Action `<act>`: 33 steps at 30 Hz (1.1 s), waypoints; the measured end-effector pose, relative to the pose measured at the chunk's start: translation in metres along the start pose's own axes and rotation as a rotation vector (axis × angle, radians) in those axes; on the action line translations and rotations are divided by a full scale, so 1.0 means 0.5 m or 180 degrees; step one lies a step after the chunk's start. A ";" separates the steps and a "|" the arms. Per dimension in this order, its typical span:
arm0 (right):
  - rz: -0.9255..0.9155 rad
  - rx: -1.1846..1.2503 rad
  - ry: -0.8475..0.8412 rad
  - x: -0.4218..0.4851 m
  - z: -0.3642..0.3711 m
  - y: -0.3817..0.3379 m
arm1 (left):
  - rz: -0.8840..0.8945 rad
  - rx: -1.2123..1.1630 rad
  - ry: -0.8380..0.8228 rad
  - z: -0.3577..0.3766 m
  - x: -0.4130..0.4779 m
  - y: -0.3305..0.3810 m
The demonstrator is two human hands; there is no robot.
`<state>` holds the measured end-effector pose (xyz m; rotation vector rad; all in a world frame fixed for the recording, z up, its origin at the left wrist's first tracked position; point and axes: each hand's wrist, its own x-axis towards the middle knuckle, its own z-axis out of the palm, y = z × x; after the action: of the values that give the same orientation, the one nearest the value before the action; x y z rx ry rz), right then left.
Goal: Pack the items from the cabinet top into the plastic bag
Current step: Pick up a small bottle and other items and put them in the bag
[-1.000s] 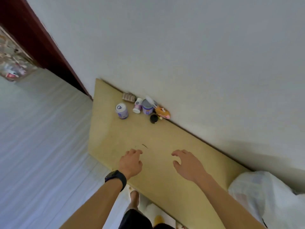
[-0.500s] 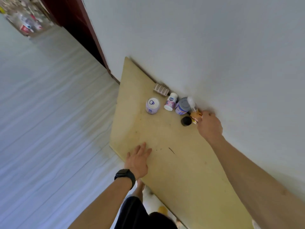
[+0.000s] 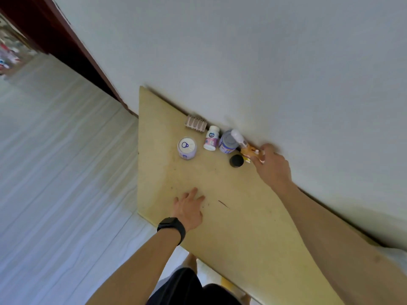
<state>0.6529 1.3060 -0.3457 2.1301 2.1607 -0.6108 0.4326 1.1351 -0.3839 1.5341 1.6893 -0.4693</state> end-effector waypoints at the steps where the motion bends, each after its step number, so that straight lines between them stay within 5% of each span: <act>1: -0.0033 0.0020 0.0030 0.006 0.001 -0.009 | -0.0007 0.0043 -0.0056 -0.007 0.003 0.005; 7: 0.0091 -0.0169 0.0188 0.005 -0.003 -0.030 | 0.0015 0.0199 -0.0237 -0.002 -0.001 0.001; 14: 0.0917 0.1076 0.0984 -0.188 -0.044 0.084 | 0.0232 0.0330 0.0155 -0.048 0.045 0.053; 21: 0.1805 0.1288 0.0821 -0.432 0.031 0.197 | 0.0911 0.0767 0.0754 -0.126 0.151 0.218; 33: 0.2277 0.2140 0.0992 -0.570 -0.045 0.256 | 0.0527 0.0568 0.0484 -0.013 0.143 0.209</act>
<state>0.7973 1.0386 -0.2696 3.2596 1.1635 -1.0646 0.5334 1.2077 -0.4093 1.8640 1.6520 -0.4351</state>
